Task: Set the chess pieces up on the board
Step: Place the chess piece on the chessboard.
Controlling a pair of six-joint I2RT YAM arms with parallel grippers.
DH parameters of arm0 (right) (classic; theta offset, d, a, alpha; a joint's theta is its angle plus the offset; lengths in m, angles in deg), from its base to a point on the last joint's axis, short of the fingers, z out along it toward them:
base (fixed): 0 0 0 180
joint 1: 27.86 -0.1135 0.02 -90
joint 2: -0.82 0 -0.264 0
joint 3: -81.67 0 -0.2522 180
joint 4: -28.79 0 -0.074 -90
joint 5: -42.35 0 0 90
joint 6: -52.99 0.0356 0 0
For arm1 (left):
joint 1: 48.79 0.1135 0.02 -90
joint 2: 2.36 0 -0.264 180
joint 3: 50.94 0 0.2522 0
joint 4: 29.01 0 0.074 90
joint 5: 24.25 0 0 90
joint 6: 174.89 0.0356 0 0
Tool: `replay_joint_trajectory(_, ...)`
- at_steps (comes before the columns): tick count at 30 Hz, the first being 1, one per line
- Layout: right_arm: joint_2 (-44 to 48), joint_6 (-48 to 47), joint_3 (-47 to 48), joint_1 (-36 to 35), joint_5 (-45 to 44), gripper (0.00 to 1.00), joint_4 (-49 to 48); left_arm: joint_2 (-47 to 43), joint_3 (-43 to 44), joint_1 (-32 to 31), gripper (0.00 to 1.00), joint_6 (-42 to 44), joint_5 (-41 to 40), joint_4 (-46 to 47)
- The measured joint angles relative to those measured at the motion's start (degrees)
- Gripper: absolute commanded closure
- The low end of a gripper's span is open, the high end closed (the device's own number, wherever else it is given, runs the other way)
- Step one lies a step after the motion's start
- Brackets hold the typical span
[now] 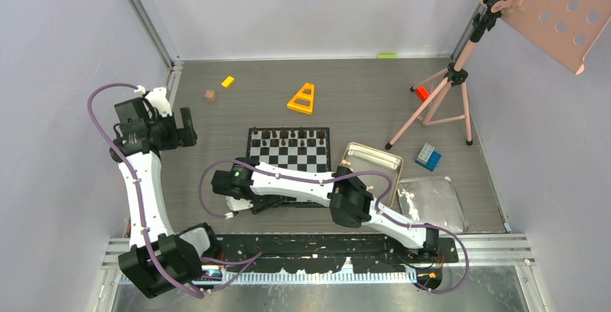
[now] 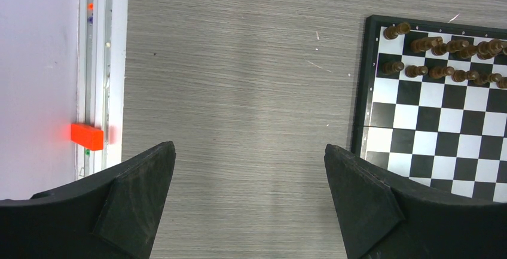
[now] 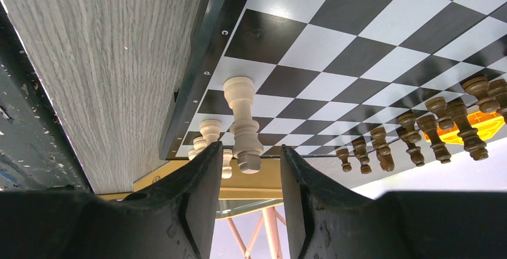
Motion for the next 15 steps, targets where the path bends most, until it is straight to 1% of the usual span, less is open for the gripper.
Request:
replay_joint_trajectory(4, 0.0, 0.04, 0.0, 0.0, 0.0, 0.64, 0.0, 0.0, 0.0, 0.0, 0.0, 0.0, 0.04, 0.0)
replay_joint_trajectory(8, 0.0, 0.02, 0.0, 0.0, -0.11, 0.71, 0.0, 0.0, 0.0, 0.0, 0.0, 0.0, 0.07, 0.0)
replay_joint_trajectory(15, 0.0, 0.04, 0.0, 0.0, -0.15, 0.75, 0.02, 0.0, 0.0, 0.0, 0.0, 0.0, 0.07, 0.0)
